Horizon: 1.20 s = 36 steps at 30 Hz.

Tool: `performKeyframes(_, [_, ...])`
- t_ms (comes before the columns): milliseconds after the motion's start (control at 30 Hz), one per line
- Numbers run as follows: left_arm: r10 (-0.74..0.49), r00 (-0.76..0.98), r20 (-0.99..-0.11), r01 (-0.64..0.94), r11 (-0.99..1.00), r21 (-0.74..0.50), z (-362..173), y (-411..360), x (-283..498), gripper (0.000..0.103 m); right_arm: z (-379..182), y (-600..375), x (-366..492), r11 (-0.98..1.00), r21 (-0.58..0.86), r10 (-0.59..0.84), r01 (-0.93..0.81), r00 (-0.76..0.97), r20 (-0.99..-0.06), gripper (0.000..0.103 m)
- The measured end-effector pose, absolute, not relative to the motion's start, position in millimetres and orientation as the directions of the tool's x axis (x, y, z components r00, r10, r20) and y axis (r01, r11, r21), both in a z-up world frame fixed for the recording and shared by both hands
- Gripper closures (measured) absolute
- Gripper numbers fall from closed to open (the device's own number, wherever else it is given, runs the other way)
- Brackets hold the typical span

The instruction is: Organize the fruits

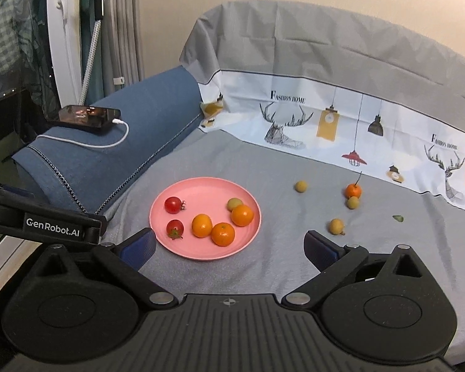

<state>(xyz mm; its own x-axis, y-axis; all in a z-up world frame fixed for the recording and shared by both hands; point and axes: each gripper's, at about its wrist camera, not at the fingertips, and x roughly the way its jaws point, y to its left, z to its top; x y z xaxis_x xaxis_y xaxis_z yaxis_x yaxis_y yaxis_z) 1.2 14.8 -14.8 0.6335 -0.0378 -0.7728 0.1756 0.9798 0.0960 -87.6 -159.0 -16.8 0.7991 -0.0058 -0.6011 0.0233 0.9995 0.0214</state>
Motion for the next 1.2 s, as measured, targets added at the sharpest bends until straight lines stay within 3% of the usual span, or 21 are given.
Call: performKeyframes(1200, [-0.04,0.662,-0.748,0.192,0.974,0.119,0,12,-16,0.0,-7,-161,-109,0.999,0.036,-0.006,0.031,0.827,-0.562,0.002])
